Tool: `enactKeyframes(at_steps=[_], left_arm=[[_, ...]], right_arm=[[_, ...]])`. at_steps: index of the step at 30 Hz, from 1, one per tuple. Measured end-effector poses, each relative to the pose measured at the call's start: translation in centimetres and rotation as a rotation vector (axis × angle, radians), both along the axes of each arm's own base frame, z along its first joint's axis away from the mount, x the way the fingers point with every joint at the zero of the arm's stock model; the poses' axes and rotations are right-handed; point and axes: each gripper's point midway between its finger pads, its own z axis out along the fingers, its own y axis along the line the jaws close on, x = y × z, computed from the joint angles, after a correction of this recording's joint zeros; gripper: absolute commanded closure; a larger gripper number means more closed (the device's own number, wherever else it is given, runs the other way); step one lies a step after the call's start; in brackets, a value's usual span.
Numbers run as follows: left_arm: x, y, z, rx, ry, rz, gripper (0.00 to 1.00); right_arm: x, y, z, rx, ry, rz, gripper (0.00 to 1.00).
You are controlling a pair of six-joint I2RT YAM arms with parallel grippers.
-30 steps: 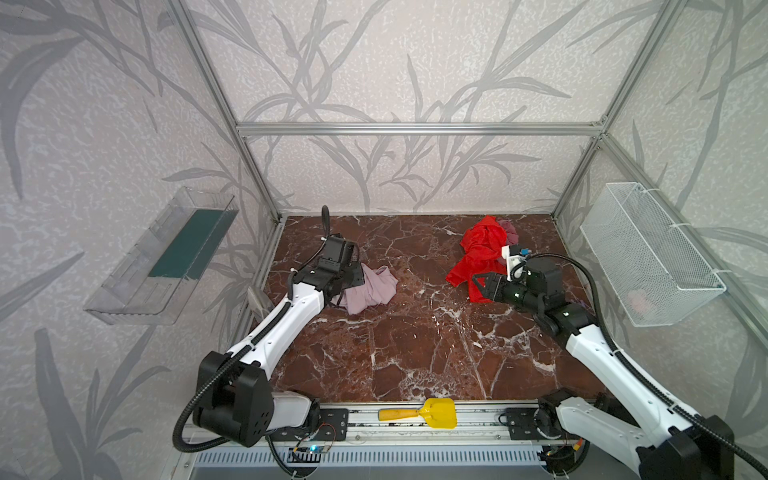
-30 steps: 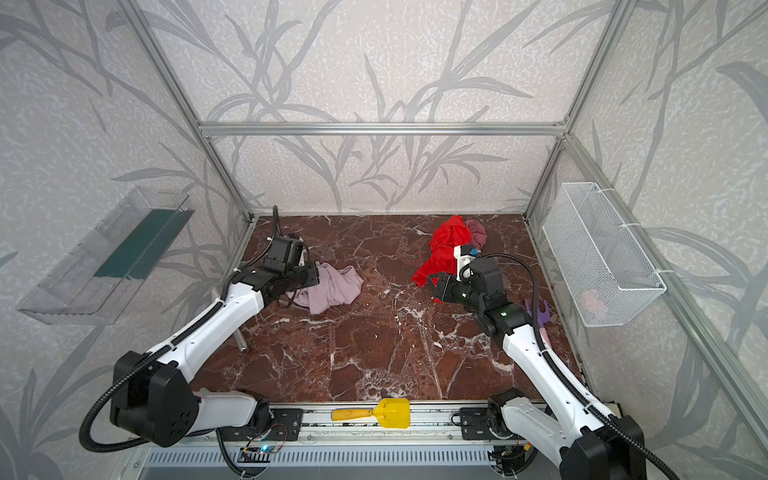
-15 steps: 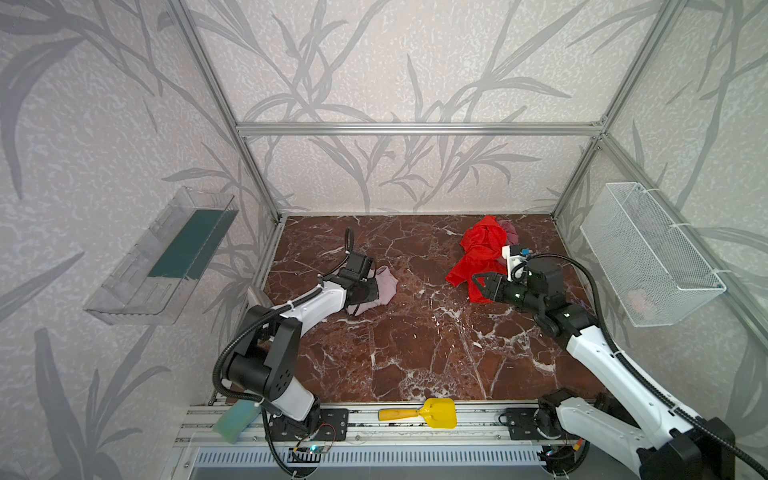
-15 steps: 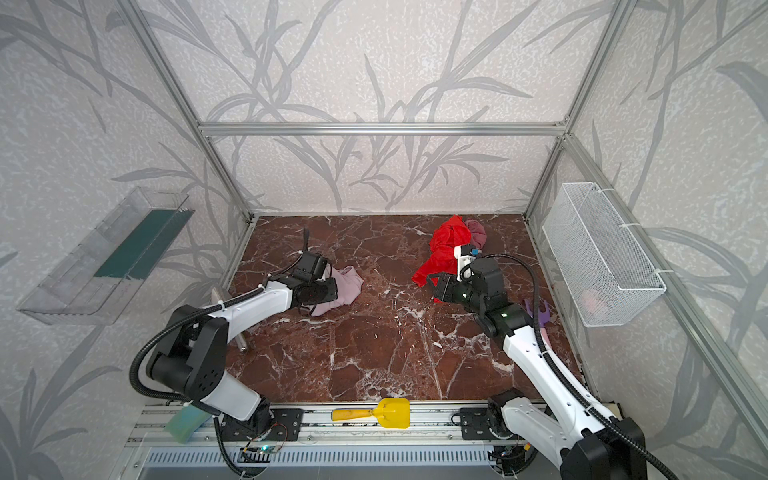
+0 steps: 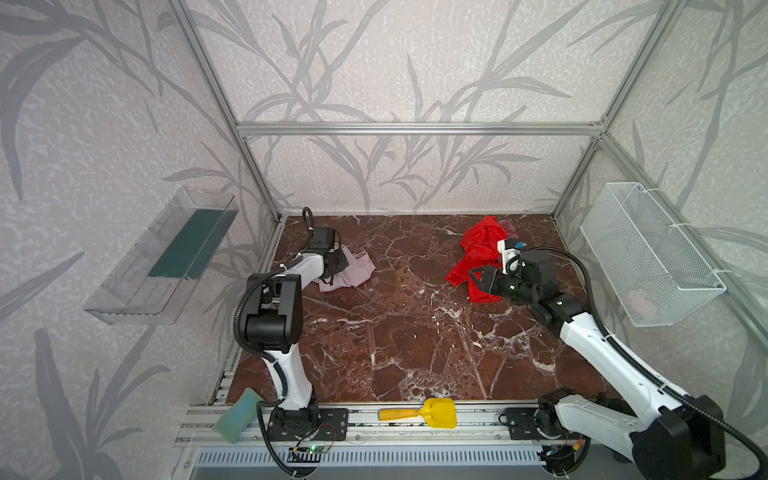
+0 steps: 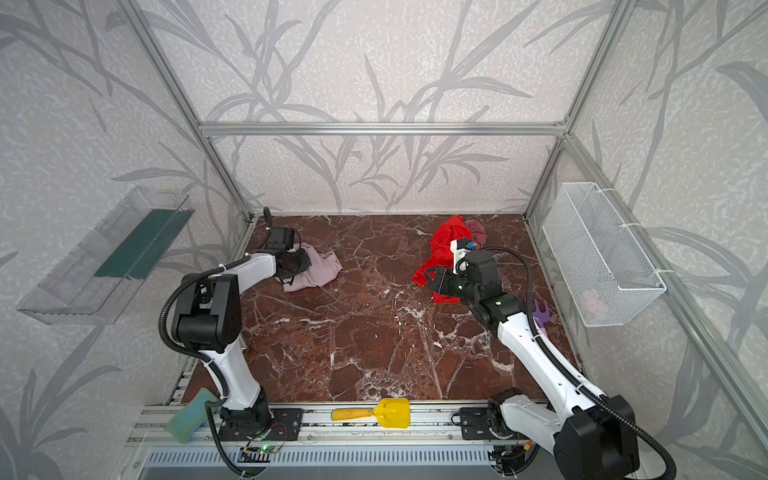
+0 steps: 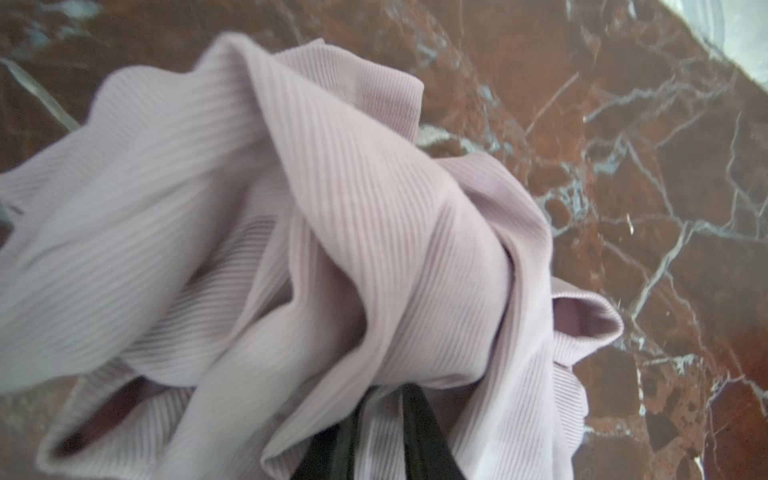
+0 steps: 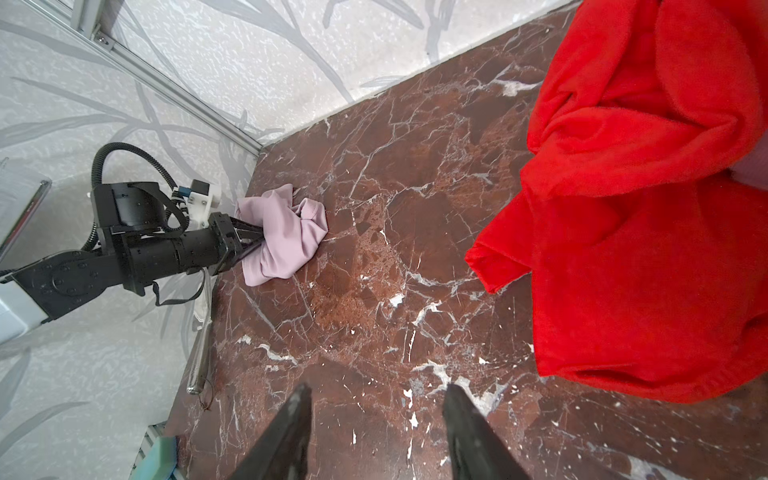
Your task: Pick out a specific cloth from the pile
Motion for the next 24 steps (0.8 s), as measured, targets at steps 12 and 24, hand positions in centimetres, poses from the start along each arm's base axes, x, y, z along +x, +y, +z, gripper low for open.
enactKeyframes(at_steps=[12,24], left_arm=[[-3.7,-2.5,5.9,-0.026,-0.148,-0.098,0.28],[-8.3,1.1,7.6,0.302,-0.277,-0.090,0.24]], right_arm=[[1.9,-3.3,0.3,-0.192,-0.084,-0.064,0.39],[2.0,-13.4,-8.6,-0.622,-0.204,-0.310,0.24]])
